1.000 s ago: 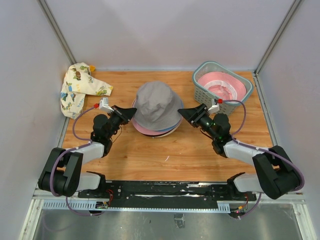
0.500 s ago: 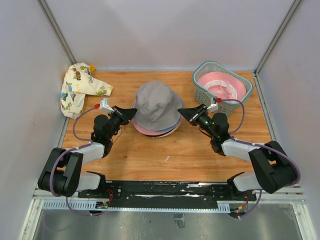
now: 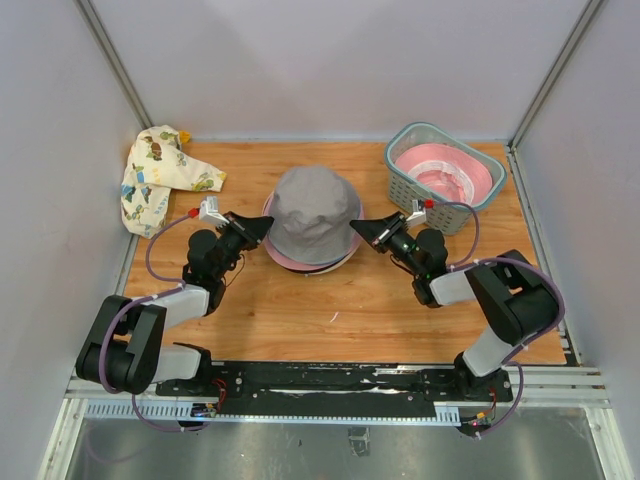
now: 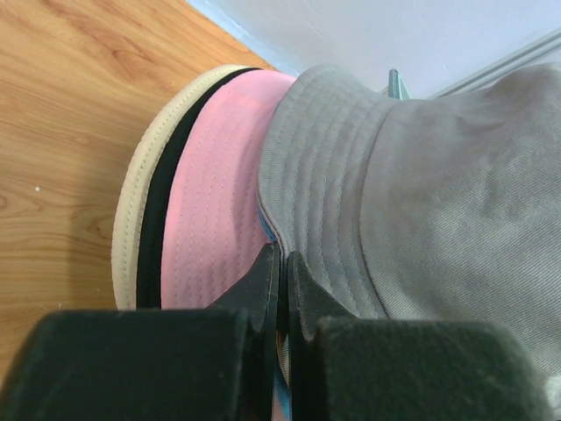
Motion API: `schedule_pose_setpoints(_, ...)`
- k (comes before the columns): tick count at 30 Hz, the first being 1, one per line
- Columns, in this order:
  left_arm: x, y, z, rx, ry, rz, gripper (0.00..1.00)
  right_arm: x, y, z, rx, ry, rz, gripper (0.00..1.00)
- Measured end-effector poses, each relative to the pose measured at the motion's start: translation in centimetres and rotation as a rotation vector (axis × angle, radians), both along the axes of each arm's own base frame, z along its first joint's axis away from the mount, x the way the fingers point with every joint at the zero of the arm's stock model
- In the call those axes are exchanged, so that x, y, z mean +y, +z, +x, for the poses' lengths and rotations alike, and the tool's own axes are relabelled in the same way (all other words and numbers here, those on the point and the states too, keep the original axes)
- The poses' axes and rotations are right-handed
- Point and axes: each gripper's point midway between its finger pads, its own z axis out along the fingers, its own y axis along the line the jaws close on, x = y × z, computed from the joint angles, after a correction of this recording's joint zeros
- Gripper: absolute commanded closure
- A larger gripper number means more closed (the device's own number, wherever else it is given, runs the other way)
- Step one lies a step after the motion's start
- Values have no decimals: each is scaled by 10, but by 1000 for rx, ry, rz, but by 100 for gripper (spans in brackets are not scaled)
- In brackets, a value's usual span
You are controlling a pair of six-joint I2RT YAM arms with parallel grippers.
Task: Stack the hats
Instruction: Stack the hat on the hat.
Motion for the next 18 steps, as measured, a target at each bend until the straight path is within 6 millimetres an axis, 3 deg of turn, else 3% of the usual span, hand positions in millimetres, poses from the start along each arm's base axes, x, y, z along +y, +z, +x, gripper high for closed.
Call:
schedule_pose_setpoints(9,0,-3,1,1,2,5,100,2,-5,3,-10,5,18,99)
schedule_pose_setpoints(11,0,-3,2,1,2,5,99,3,-4,2,-11,9,17,89)
schedule_pose_setpoints(15,1,-4,1,10,7,6,67,3,-2,1,-3,18,-22,55)
schedule_pose_setpoints(18,7,-11,-1,50,36,34,54,-1,-2,-1,16,12,-90,45)
